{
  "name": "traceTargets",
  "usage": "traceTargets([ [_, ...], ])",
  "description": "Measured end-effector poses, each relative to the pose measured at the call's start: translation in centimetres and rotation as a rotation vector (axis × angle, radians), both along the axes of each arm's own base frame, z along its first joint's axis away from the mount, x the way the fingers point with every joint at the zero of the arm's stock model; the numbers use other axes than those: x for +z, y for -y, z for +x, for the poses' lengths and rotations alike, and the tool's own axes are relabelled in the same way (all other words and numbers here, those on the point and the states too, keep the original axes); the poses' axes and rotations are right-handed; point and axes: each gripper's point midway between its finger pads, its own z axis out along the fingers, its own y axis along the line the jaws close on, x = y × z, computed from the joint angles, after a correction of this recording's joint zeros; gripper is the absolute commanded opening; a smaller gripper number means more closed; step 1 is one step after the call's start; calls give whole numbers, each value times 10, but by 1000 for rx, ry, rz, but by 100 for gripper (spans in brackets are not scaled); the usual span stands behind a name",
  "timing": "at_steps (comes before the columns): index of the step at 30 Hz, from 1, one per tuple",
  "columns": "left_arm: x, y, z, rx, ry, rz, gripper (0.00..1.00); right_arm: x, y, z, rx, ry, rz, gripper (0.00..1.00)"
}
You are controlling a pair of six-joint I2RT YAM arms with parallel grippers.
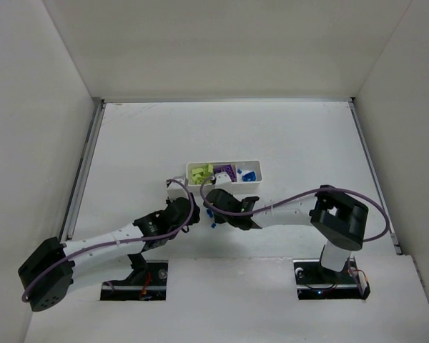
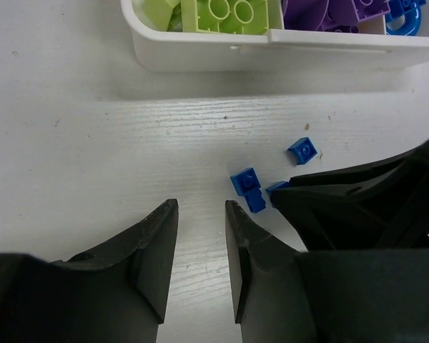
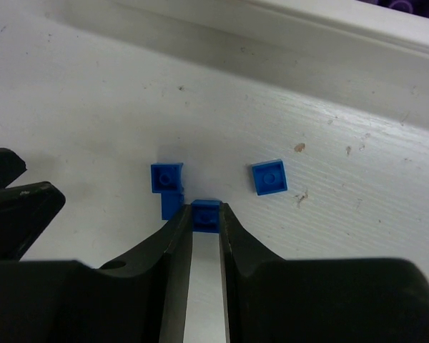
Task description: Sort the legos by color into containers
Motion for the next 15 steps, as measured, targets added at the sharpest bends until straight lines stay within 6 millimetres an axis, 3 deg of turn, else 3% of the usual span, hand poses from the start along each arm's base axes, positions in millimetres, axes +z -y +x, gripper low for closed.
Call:
traceTargets([
  [7, -11, 9, -4, -33, -27, 36, 34, 10, 9, -4, -4, 9, 20, 24],
  [15, -13, 31, -2, -70, -40, 50, 38, 48, 25, -4, -16, 56, 105, 25],
])
